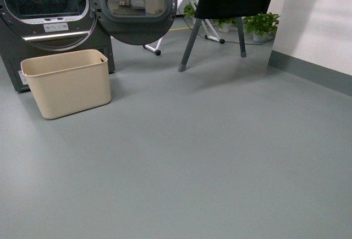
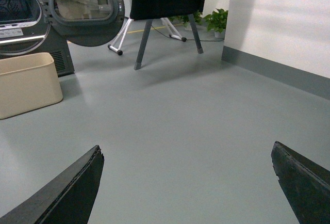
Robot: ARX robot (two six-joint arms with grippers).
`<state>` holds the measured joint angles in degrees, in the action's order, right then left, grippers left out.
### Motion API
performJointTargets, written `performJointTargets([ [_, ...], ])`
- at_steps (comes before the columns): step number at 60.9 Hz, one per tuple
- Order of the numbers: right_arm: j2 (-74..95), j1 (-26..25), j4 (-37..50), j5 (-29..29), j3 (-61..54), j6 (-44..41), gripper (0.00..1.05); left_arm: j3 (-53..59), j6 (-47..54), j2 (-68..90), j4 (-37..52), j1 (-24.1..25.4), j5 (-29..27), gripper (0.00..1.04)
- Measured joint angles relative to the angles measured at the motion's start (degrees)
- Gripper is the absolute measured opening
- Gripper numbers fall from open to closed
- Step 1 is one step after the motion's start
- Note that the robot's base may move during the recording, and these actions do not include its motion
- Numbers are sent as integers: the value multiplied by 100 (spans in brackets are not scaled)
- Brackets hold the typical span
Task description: Move hamper under clothes hanger
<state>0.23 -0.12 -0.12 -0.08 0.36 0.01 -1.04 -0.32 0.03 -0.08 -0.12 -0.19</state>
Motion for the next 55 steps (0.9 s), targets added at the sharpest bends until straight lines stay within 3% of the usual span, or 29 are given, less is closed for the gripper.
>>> performJointTargets([
  [55,0,0,0,0,0,0,97,0,2,0,0,0,0,98],
])
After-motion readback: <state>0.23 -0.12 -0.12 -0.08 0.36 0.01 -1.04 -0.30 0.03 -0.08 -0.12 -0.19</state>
